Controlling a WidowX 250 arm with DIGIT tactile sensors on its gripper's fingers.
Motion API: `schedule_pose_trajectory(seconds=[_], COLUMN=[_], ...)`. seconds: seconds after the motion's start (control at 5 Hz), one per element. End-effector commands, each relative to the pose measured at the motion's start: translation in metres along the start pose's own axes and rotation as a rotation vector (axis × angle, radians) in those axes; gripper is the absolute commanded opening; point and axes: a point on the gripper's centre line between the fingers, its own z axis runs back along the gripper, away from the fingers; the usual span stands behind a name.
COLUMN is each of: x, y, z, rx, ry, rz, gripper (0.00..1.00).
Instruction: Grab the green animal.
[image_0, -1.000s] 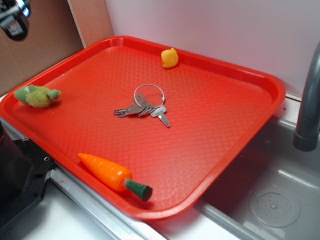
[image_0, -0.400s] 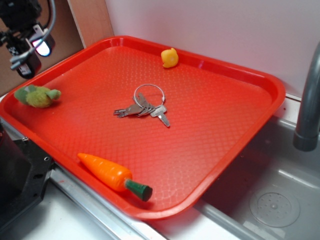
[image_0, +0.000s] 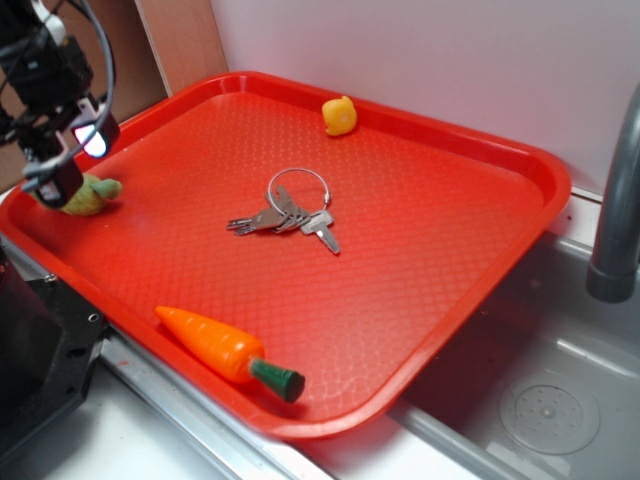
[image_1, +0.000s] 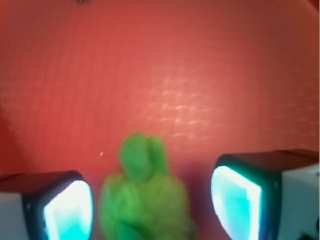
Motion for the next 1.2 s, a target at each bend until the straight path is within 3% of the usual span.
schedule_pose_trajectory(seconds=[0.0,0.2,0.4,0.6,0.8,1.0], x=[-0.007,-0.002,-0.002,0.004,0.026,0.046], y=[0.006,0.008,0.008,0.009,0.010,0.004], z=[-0.020,-0.019,-0.019,-0.006,0.018,0.039], rx=[0.053,0.059,0.058,0.106,0.136,0.162], ry=[0.119,0.110,0.104,0.110,0.167,0.179], rz=[0.008,-0.004,-0.003,0.112,0.302,0.519], gripper=[1.00,0.00,0.00,0.00,0.00,0.00])
